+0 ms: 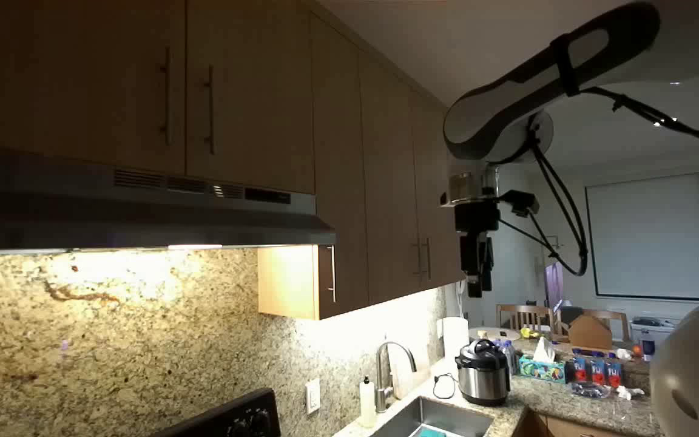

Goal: Switch off the stove light.

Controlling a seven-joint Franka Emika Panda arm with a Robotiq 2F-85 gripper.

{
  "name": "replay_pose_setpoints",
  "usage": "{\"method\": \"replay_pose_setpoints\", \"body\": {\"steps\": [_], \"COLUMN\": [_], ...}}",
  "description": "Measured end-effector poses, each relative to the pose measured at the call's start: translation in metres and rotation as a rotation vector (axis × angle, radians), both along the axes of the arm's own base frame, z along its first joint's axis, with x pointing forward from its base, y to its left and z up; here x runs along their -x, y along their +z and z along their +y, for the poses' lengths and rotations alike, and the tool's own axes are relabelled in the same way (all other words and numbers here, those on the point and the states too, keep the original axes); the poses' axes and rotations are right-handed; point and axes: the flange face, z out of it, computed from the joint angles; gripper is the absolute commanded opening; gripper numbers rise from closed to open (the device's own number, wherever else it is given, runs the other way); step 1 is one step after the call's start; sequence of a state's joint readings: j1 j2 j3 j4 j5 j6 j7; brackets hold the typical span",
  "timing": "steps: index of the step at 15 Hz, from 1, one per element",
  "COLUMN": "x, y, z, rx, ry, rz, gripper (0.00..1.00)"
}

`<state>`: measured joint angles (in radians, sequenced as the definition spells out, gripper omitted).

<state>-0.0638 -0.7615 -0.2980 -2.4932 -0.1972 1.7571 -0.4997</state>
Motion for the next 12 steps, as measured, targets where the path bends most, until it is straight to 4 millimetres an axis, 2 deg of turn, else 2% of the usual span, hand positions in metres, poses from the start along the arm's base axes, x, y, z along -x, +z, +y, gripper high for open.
{"method": "replay_pose_setpoints", "body": {"steps": [12], "x": [-0.0012], "y": [0.0009], "z": [0.0008], "rx": [0.004], "ry": [-0.013], "rz": [-0.008], "gripper": [1.00]}}
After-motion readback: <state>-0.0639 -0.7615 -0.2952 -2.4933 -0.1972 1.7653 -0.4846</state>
